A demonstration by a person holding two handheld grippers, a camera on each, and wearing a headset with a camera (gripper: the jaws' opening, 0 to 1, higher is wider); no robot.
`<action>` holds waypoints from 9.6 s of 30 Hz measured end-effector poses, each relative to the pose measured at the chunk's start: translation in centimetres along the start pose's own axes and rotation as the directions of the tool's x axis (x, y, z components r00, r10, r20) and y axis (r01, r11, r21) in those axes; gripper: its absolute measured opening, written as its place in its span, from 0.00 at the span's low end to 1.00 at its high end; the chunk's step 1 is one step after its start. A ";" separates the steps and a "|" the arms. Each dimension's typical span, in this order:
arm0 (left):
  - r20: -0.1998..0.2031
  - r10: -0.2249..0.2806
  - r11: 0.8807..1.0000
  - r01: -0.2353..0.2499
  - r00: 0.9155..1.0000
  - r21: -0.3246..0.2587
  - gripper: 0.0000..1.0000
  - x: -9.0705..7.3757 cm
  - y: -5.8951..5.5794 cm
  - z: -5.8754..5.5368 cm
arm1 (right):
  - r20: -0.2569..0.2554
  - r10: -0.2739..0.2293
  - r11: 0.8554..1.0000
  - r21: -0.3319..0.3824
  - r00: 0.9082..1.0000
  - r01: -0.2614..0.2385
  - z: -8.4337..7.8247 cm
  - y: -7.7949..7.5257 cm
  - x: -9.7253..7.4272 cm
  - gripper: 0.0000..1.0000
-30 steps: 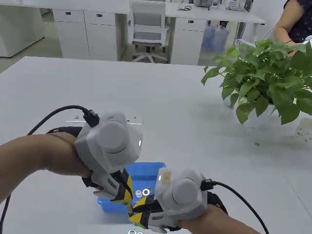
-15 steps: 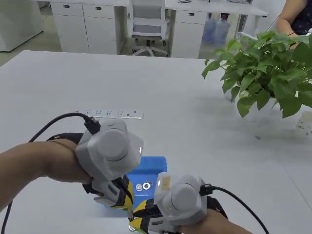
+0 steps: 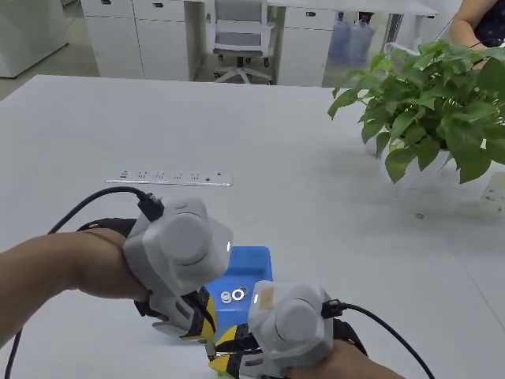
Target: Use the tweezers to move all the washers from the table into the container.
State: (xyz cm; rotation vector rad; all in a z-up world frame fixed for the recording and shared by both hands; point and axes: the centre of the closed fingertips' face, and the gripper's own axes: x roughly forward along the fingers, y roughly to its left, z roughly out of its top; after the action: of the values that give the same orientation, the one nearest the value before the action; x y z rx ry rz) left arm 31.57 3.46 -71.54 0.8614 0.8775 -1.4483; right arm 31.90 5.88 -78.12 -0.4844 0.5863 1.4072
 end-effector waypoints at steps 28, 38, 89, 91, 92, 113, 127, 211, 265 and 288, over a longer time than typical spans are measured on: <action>0.001 0.006 1.000 -0.006 1.000 -0.019 0.06 0.8 0.6 -0.3 | -0.014 0.009 1.000 0.004 1.000 -0.008 -0.6 -0.4 0.6 0.14; 0.004 0.006 1.000 -0.006 1.000 -0.030 0.06 0.9 0.7 -0.1 | -0.020 0.028 0.999 -0.016 0.999 -0.029 -0.9 0.3 0.3 0.21; 0.087 0.035 0.998 -0.039 0.996 0.040 0.06 1.0 0.6 0.0 | 0.000 0.027 0.998 -0.058 1.000 -0.027 -0.3 -0.2 0.8 0.10; 0.088 0.036 0.998 -0.040 0.995 0.042 0.06 1.0 0.6 0.1 | -0.001 0.027 0.998 -0.053 1.000 -0.027 -0.3 -0.2 0.8 0.10; 0.088 0.035 0.998 -0.039 0.995 0.041 0.06 1.0 0.6 0.1 | -0.002 0.026 0.998 -0.053 1.000 -0.026 -0.3 -0.2 0.8 0.10; 0.100 0.058 0.998 -0.061 0.993 0.028 0.06 -1.4 0.7 0.7 | 0.015 0.010 0.997 -0.073 1.000 -0.009 1.9 -0.4 -0.4 0.10; 0.107 0.077 0.996 -0.080 0.991 0.028 0.06 -4.1 1.9 1.5 | 0.025 -0.007 0.995 -0.100 1.000 0.009 4.4 -1.8 -1.8 0.10; 0.071 0.118 0.993 -0.120 0.990 0.016 0.06 -3.4 8.5 -0.7 | -0.050 0.007 0.995 -0.099 0.999 -0.012 3.9 -8.4 0.7 0.11; 0.083 0.100 0.992 -0.106 0.992 0.075 0.06 -2.0 1.1 2.7 | -0.021 -0.021 0.995 -0.100 1.000 0.019 1.6 -1.4 -2.7 0.11; 0.068 0.078 0.994 -0.083 0.995 0.073 0.06 0.3 -0.1 1.9 | -0.034 -0.022 0.995 -0.095 0.999 0.019 -0.6 -0.3 -1.6 0.12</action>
State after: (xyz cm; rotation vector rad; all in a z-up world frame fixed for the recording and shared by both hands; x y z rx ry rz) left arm 31.47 1.58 -70.97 0.8914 0.7352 -1.4382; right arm 32.05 4.27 -77.58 -0.5902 0.5437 1.4134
